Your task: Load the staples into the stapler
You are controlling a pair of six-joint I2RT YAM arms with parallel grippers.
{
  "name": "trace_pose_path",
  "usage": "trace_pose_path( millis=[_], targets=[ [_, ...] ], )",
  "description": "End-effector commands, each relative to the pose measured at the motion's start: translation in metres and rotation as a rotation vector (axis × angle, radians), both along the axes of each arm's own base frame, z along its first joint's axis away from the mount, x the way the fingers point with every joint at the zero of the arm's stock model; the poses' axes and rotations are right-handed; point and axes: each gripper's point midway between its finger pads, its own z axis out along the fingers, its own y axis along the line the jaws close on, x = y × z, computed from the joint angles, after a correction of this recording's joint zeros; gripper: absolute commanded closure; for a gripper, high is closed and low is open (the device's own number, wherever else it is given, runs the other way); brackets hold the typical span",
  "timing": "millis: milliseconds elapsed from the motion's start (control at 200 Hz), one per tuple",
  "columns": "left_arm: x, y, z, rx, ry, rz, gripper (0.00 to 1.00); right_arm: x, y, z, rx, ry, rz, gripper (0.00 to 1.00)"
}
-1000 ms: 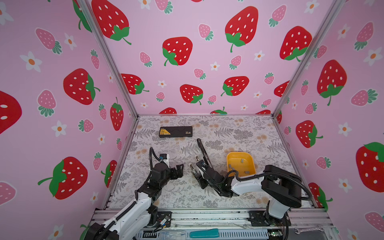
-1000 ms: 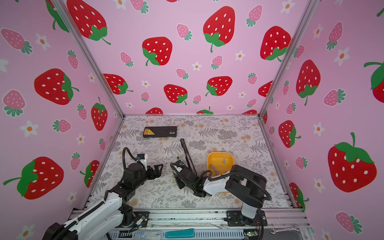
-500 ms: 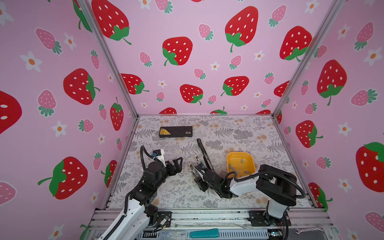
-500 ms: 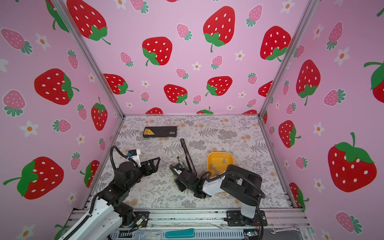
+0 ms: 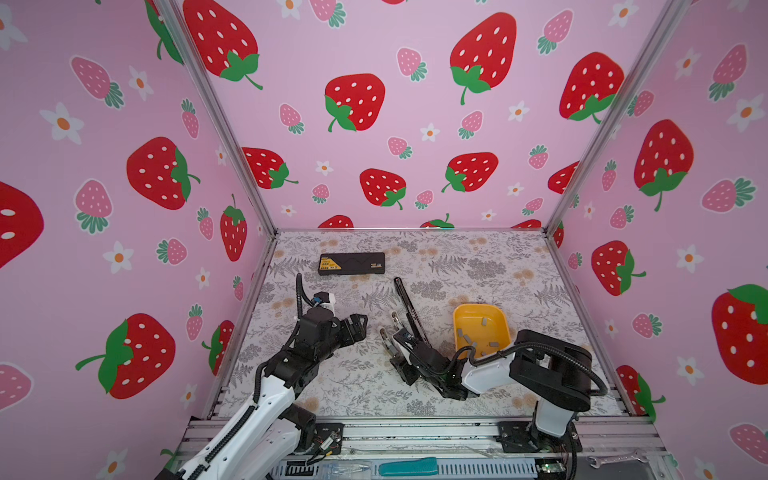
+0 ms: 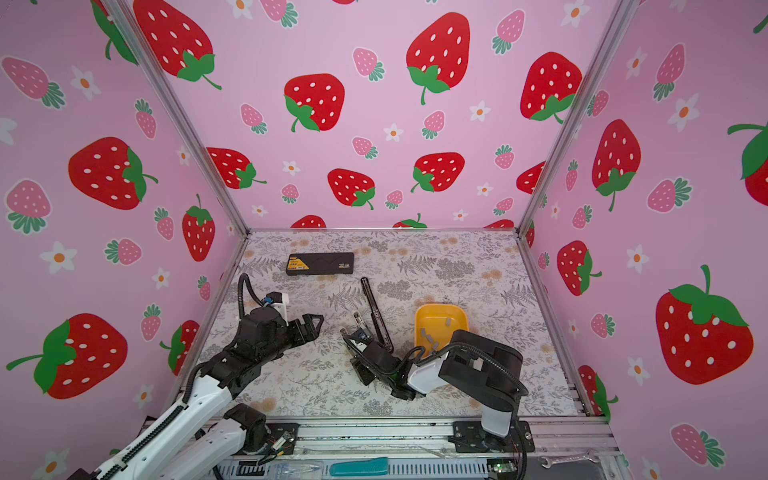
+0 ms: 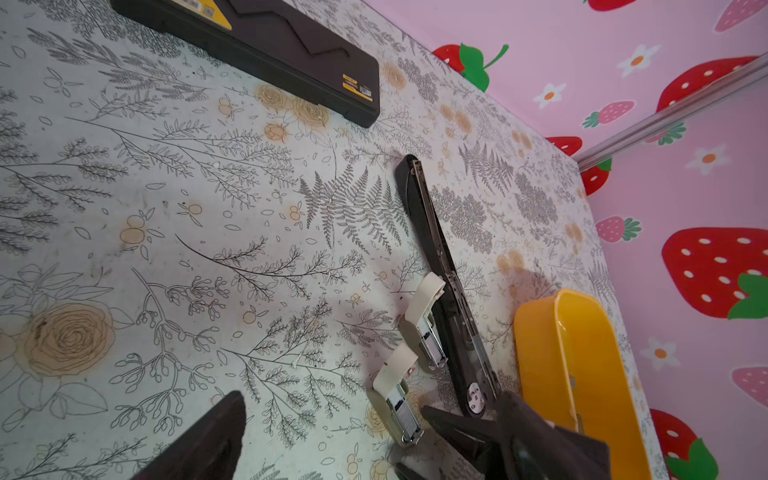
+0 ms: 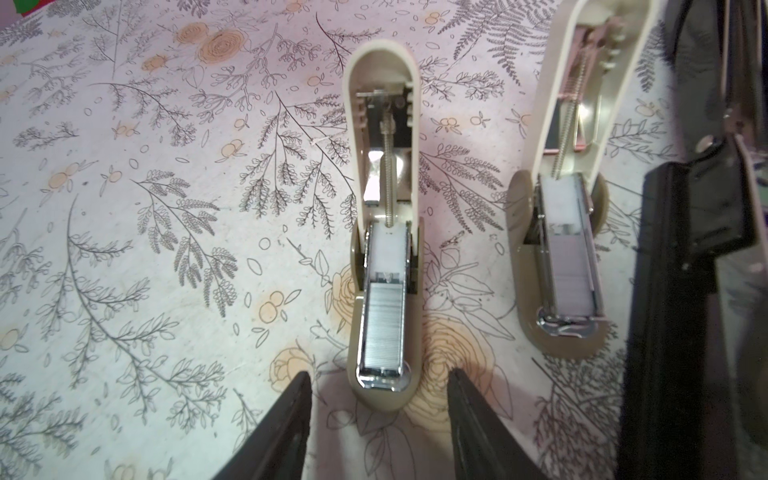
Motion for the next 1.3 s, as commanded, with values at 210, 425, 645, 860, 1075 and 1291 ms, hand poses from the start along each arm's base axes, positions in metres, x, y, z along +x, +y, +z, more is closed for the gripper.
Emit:
trace_pose_path(
  millis=[210, 425, 645, 860, 1075, 1291],
  targets=[
    [0.004, -0.006, -0.003, -0.002, 0.006, -0.026, 0.09, -0.006, -0.017, -0.028, -0.093, 0.006, 0.008, 0.47],
    [0.019, -0.006, -0.022, 0.015, 0.044, 0.003, 0.16, -0.003, -0.014, -0.032, -0.108, -0.002, 0.008, 0.56],
    [0.033, 0.008, -0.048, 0.037, 0.090, 0.065, 0.20, -0.003, -0.004, -0.037, -0.123, 0.004, 0.025, 0.56],
    [0.037, 0.010, -0.060, 0.056, 0.094, 0.056, 0.20, -0.004, -0.001, -0.039, -0.122, 0.009, 0.031, 0.69],
    [0.035, 0.003, -0.071, 0.057, 0.106, 0.010, 0.20, -0.004, -0.001, -0.044, -0.123, 0.016, 0.026, 0.74],
    [0.034, 0.000, -0.086, 0.074, 0.145, 0.004, 0.21, -0.005, 0.001, -0.042, -0.098, 0.028, 0.027, 0.79]
  ],
)
